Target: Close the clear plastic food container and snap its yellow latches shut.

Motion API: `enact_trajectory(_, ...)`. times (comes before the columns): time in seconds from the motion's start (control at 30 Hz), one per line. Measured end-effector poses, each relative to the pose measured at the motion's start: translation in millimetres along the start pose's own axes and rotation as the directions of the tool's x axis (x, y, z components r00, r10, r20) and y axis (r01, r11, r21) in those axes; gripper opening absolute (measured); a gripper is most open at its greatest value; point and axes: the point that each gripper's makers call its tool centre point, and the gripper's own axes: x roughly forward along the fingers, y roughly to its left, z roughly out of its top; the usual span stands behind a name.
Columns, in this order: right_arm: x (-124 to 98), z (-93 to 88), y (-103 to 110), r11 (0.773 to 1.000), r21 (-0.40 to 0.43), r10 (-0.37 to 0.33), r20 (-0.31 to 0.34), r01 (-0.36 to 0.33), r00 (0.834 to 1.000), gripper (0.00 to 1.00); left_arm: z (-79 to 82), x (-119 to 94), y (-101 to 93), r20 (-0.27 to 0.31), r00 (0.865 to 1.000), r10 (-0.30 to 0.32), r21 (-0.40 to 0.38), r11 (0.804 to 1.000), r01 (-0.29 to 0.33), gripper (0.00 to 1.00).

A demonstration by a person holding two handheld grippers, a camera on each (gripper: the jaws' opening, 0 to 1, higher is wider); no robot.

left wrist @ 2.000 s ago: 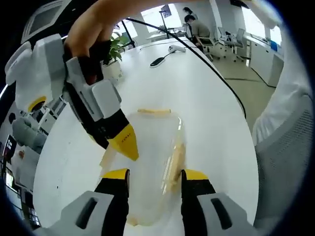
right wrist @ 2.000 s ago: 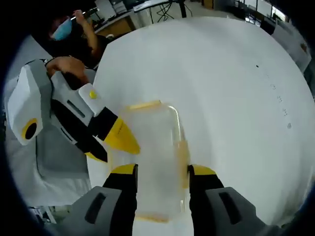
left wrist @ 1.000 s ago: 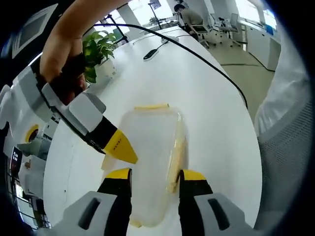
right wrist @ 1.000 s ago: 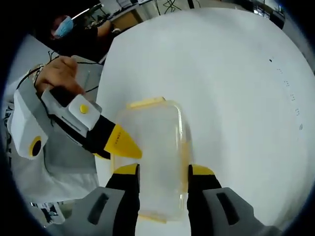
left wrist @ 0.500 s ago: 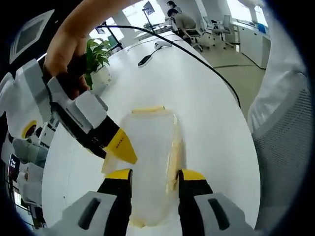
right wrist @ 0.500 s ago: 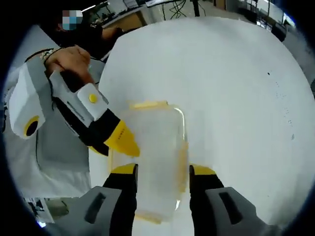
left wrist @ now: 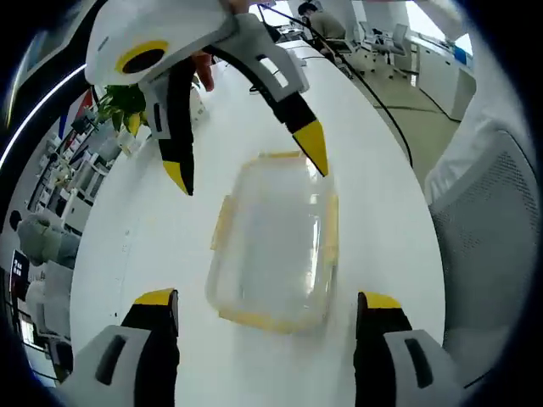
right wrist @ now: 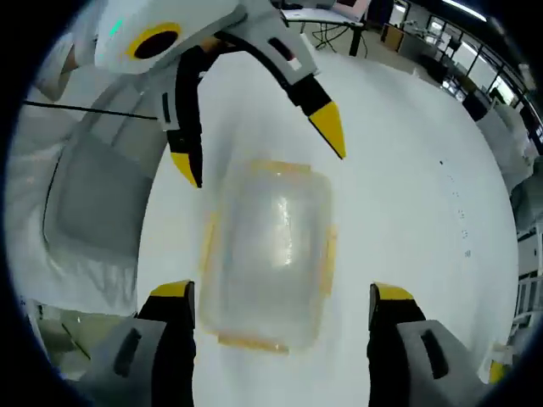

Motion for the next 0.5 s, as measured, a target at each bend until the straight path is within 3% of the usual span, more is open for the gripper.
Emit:
enact_trajectory(0.13, 6, -11.3, 9, 1.000, -0.009, -0.009, -0.007, 0.009, 1.000, 0.83, 14.3, 10, 1.3, 0.022, 0.998, -0.055, 0.004, 0.999, 0.055, 0.97)
enact_trajectory(0.2, 9, -17.1, 12, 1.000, 0.002, -0.013, -0.014, 0.013, 1.000, 0.82, 17.8, 18, 4.0, 0.026, 0.998, -0.065, -0.001, 0.998, 0.066, 0.97)
enact_trajectory(0.27, 12, -22.9, 16, 1.000, 0.011, -0.011, -0.019, 0.011, 1.000, 0.79, 16.3, 27, -2.9, 0.014, 0.995, -0.099, -0.025, 0.995, 0.099, 0.95)
enact_trajectory(0.4, 18, -32.8, 20, 0.999, 0.034, -0.008, -0.029, 0.009, 1.000, 0.80, 4.2, 39, -12.3, -0.054, 0.990, -0.130, 0.037, 0.991, 0.132, 0.93)
enact_trajectory(0.5, 22, -34.1, 17, 0.999, 0.031, -0.034, -0.032, 0.035, 0.999, 0.78, 4.0, 44, -16.6, -0.054, 0.987, -0.154, 0.023, 0.988, 0.156, 0.89)
